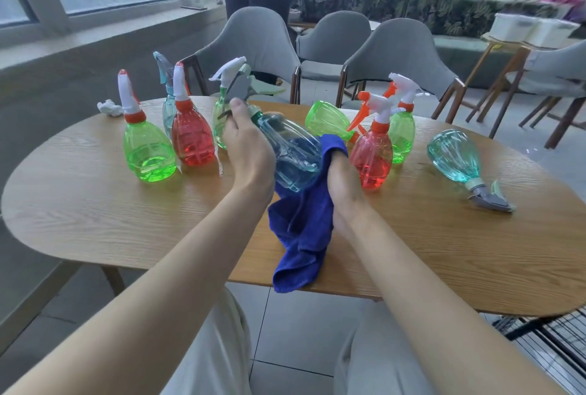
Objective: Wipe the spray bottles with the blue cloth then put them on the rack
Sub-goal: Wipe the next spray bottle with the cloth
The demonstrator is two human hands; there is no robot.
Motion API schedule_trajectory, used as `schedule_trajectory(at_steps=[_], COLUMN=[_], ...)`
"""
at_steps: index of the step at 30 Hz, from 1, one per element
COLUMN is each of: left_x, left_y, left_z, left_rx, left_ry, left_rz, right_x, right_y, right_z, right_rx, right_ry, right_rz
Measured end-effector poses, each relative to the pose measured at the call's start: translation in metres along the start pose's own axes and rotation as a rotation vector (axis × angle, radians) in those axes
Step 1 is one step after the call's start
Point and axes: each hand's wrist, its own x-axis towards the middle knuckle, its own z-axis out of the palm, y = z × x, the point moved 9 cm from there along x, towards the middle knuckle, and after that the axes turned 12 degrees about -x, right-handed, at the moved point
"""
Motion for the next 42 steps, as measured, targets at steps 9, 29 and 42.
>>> schedule_trajectory(at_steps=[9, 29, 42], left_x=[0.002, -0.012, -0.021], left_y=[0.008, -0.003, -0.023], left_z=[0.005, 0.026, 0.029], left_rx=[0.104, 0.357, 0.388], left_ry=[-0.013, -0.505, -0.694], left_rz=[0.075, 0.150, -0.008], right_x=[-0.020, -0.012, 0.010], right_y=[-0.033, -0.054, -0.032], right_z=[0.003, 0.008, 0.027], right_rx=[-0.329, -0.474, -0.703], right_ry=[0.094, 0.049, 0.030], right_rz=[-0.359, -0.344, -0.401])
